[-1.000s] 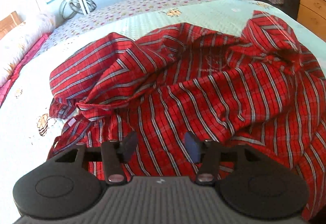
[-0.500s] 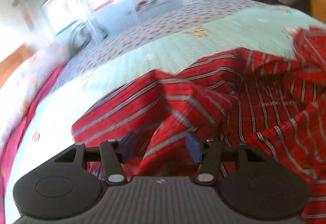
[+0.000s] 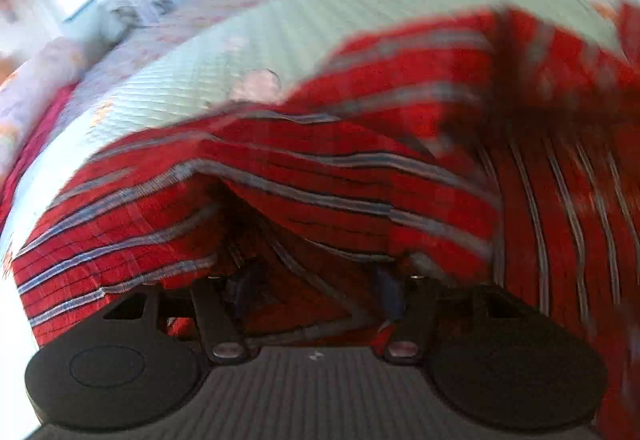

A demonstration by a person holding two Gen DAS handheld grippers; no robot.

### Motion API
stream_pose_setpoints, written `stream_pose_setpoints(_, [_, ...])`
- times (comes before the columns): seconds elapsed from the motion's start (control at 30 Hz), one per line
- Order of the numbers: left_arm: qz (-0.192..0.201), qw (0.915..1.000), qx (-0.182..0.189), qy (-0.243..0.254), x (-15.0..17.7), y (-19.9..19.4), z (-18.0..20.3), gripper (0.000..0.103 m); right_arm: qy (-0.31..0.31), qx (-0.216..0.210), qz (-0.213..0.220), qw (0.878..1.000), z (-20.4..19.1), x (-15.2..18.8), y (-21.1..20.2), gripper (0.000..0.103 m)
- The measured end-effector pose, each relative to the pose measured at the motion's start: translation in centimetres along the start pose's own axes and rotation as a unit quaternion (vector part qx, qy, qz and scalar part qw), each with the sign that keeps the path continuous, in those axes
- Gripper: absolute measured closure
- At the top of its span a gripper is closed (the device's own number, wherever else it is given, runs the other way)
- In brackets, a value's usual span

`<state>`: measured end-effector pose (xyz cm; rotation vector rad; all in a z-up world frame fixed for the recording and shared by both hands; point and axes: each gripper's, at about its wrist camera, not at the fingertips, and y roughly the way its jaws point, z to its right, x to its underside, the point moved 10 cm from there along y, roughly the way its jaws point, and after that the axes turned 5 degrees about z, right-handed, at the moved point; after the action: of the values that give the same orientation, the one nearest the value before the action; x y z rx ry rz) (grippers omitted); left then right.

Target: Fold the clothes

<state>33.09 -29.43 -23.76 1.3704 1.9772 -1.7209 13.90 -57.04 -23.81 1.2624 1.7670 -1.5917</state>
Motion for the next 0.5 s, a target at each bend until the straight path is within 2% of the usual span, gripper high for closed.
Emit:
stream_pose_setpoints(0.07, [0.018, 0.998, -0.057, -0.018, -0.8, -0.3, -1.0, 0.092, -0.04, 0.005, 0.004, 0.999, -1.3, -0.2, -0.2, 0.075])
stream_pose_setpoints(0.13, [0.026, 0.9935, -0.105, -0.035, -1.0, -0.4, -2.0, 0.096, -0.079, 0.01, 0.007, 0.997, -2.5, -0.3, -0.5, 0.079])
stream_pose_setpoints(0.17, [0.027, 0.9912, -0.122, -0.043, -1.0, -0.5, -2.6, 0.103, -0.143, 0.018, 0.027, 0.989, -4.5, -0.4, -1.3, 0.081])
stream_pose_setpoints(0.23, [0.04, 0.9843, -0.161, -0.06, -1.2, -1.2, -4.1, 0.103, -0.268, 0.034, 0.065, 0.961, -8.6, -0.6, -2.9, 0.083])
stream_pose_setpoints(0.27, [0.054, 0.98, -0.181, -0.062, -1.6, -1.9, -4.9, 0.103, -0.31, 0.042, 0.089, 0.945, -10.1, -0.9, -3.6, 0.085])
stream_pose_setpoints(0.33, [0.081, 0.971, -0.217, -0.06, -2.9, -3.1, -6.4, 0.103, -0.392, 0.058, 0.137, 0.908, -13.2, -1.6, -5.1, 0.086])
stream_pose_setpoints(0.4, [0.108, 0.9597, -0.254, -0.054, -5.2, -4.2, -8.3, 0.103, -0.442, 0.078, 0.178, 0.876, -14.7, -3.8, -5.4, 0.087])
stream_pose_setpoints(0.43, [0.115, 0.9567, -0.262, -0.053, -6.5, -4.4, -9.1, 0.103, -0.451, 0.083, 0.189, 0.868, -15.1, -5.2, -5.2, 0.087])
stream_pose_setpoints(0.47, [0.122, 0.9534, -0.27, -0.055, -8.0, -4.7, -10.0, 0.103, -0.453, 0.087, 0.196, 0.866, -15.4, -7.0, -4.8, 0.087])
stream_pose_setpoints(0.5, [0.139, 0.9454, -0.29, -0.052, -9.8, -5.5, -11.0, 0.103, -0.457, 0.1, 0.212, 0.858, -15.5, -9.0, -4.6, 0.088])
